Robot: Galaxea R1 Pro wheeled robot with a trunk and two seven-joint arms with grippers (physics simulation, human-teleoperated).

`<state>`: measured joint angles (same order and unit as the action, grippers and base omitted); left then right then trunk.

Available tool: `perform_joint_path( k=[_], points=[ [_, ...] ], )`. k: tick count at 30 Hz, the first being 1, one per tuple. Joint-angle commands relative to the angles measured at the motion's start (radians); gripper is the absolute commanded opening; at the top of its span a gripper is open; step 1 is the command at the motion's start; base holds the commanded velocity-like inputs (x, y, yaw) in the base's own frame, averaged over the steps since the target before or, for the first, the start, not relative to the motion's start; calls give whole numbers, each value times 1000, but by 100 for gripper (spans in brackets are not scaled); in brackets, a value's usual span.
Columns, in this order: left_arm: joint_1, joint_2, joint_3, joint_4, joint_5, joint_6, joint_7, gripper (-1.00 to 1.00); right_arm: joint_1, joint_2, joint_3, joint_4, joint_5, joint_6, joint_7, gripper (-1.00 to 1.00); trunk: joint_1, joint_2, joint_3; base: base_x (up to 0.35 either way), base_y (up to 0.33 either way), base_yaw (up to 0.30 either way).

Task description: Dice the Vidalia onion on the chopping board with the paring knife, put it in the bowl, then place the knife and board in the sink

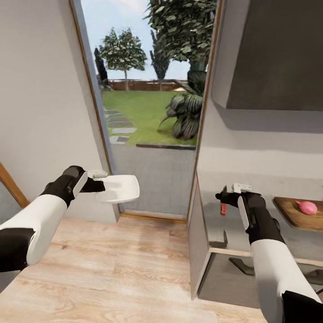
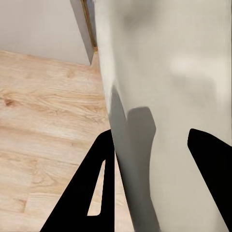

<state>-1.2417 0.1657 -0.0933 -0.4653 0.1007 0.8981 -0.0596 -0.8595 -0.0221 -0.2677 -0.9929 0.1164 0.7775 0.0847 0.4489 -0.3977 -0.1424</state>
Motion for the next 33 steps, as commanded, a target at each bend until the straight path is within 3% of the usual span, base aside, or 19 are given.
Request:
perform_joint_path(
  k=[1,8,18,25,33],
  points=[
    [-1,1,-8,-1,11,4,2,-100,-1,0,-2,-1,11,4,9,100,1,-2,-4,277,-101,0],
    [-1,0,-8,0,11,4,2,-100,-1,0,-2,-1,10,1,10,100,1,-2,-15,225,-116,0],
    [-1,1,-8,-1,11,4,3,-100,-1,-2,-5,11,11,-11,10,100,1,-2,-31,32,-22,0],
    [-1,1,-8,0,11,4,4,-100,-1,-30,-5,75,10,-59,11,100,1,-2,-42,0,0,0],
    [-1,0,-8,-1,11,5,4,-100,-1,-38,-5,96,9,-76,15,100,1,-2,-55,0,0,0]
  ],
)
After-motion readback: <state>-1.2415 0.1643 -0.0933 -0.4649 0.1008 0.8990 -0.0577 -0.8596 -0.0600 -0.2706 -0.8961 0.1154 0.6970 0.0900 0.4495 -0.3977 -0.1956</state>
